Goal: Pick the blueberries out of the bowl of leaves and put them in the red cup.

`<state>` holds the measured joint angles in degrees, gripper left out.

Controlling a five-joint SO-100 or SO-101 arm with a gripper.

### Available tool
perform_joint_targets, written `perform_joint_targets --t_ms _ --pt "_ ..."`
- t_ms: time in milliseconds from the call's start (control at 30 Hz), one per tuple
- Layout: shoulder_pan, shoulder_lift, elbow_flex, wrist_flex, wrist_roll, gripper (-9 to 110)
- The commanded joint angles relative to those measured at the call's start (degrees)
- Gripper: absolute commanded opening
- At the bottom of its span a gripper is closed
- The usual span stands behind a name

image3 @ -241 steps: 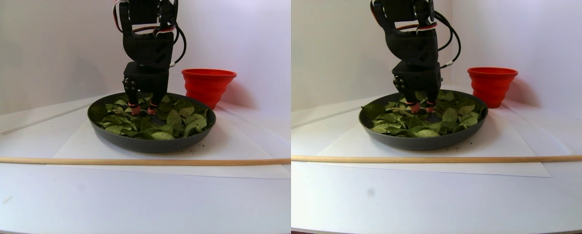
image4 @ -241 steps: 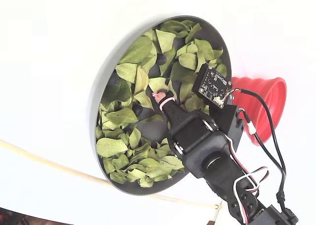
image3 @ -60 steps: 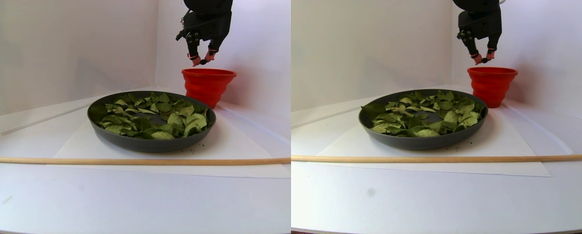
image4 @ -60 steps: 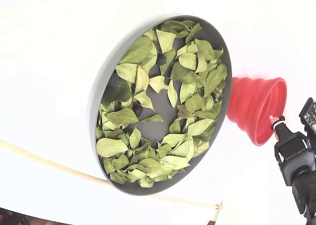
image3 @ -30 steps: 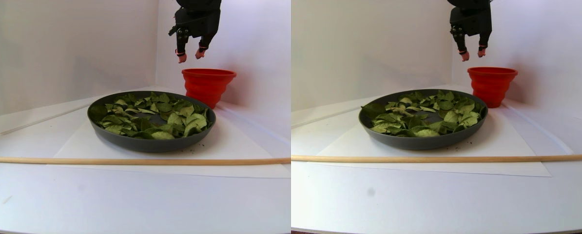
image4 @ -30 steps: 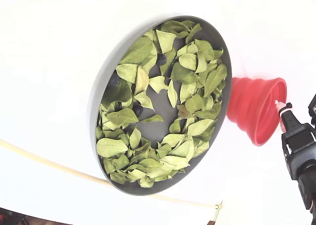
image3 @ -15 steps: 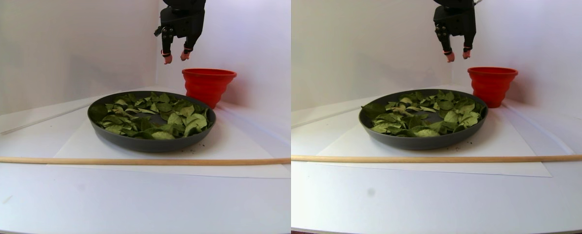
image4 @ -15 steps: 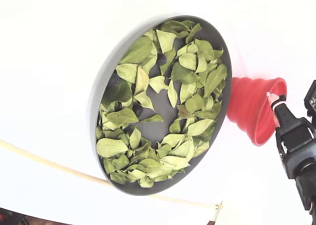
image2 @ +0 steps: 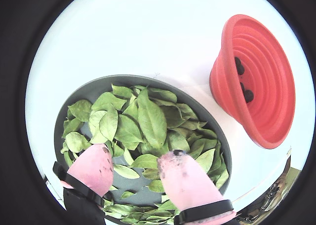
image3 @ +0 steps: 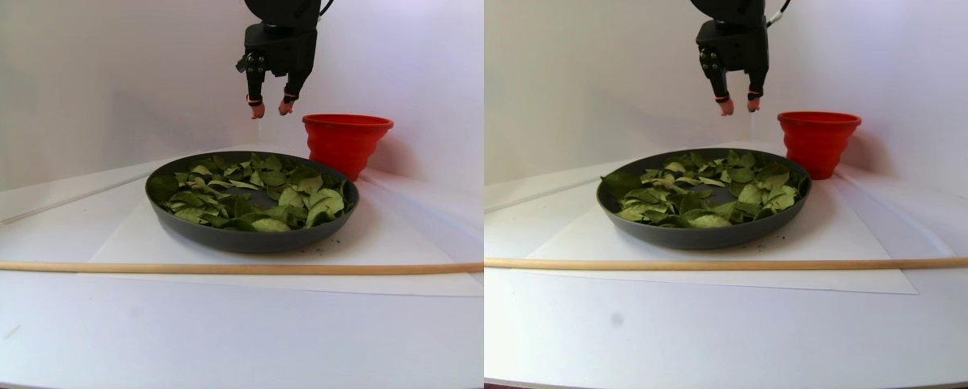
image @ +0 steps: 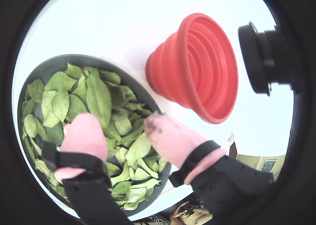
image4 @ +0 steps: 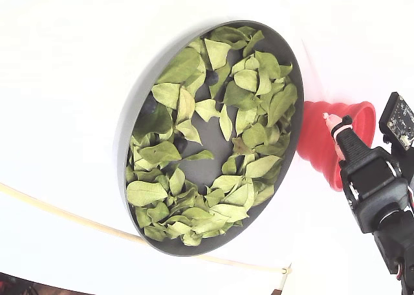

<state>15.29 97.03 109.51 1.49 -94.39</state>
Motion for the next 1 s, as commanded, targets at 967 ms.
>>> perform_joint_targets --t_ms 967 --pt "-8.7 9.67 8.61 -4.04 1.32 17"
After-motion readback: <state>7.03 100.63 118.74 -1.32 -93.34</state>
